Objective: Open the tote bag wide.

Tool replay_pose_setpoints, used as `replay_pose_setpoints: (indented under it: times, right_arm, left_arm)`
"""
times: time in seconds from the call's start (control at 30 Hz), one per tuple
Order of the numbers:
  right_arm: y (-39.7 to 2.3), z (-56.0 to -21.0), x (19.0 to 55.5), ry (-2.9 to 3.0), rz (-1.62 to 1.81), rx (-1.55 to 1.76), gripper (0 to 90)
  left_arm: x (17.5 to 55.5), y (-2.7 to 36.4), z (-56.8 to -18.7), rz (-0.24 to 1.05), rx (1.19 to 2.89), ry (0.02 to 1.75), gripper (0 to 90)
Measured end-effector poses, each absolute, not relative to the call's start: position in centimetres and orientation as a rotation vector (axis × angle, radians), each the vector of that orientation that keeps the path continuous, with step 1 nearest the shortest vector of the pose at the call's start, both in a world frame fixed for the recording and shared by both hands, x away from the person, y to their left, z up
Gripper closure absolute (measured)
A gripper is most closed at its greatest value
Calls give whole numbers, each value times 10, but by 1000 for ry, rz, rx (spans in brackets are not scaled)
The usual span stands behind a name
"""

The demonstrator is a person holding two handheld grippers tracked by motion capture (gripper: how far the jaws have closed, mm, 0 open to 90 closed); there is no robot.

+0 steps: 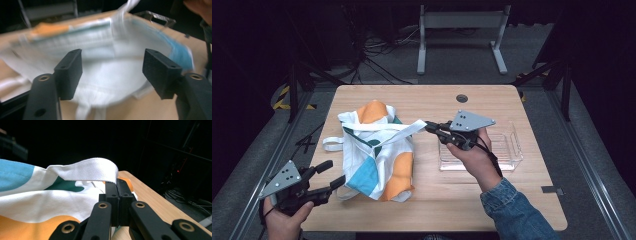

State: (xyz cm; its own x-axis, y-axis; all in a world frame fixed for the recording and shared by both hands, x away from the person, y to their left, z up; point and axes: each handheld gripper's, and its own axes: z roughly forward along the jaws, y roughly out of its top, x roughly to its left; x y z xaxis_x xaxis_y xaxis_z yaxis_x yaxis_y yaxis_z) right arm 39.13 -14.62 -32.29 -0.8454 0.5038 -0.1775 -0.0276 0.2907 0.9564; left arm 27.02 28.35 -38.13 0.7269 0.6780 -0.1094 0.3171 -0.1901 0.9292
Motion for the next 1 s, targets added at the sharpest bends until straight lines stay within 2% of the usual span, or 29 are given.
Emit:
replay_pose_setpoints:
  times: [0.27, 0.37, 0.43, 0.53, 0.6, 0.63, 0.7, 0.8, 1.0]
  right_arm:
    - [-154, -321, 389, 2102, 1602, 449, 891]
    - [-154, -321, 388, 2098, 1619, 460, 890]
    - [-153, -321, 389, 2096, 1625, 460, 890]
    - [-154, -321, 388, 2094, 1630, 460, 890]
    - [-154, -321, 388, 2091, 1634, 463, 890]
    - [-155, -322, 388, 2090, 1635, 466, 889]
    - [-157, -322, 388, 2087, 1640, 471, 890]
    - [-159, -322, 387, 2081, 1644, 471, 889]
    - [-165, -321, 383, 2073, 1645, 473, 889]
  left_arm:
    - [260, 293, -401, 372, 1823, 764, 293]
    - [266, 289, -409, 377, 1887, 789, 288]
    - [273, 287, -416, 387, 1931, 827, 304]
    - [281, 289, -425, 331, 1927, 885, 334]
    - [287, 291, -431, 296, 1929, 907, 399]
    - [292, 290, -434, 289, 1944, 926, 399]
    - [295, 289, -435, 283, 1959, 911, 600]
    - [297, 285, -428, 348, 1983, 889, 777]
    - [293, 288, -416, 468, 1958, 891, 855]
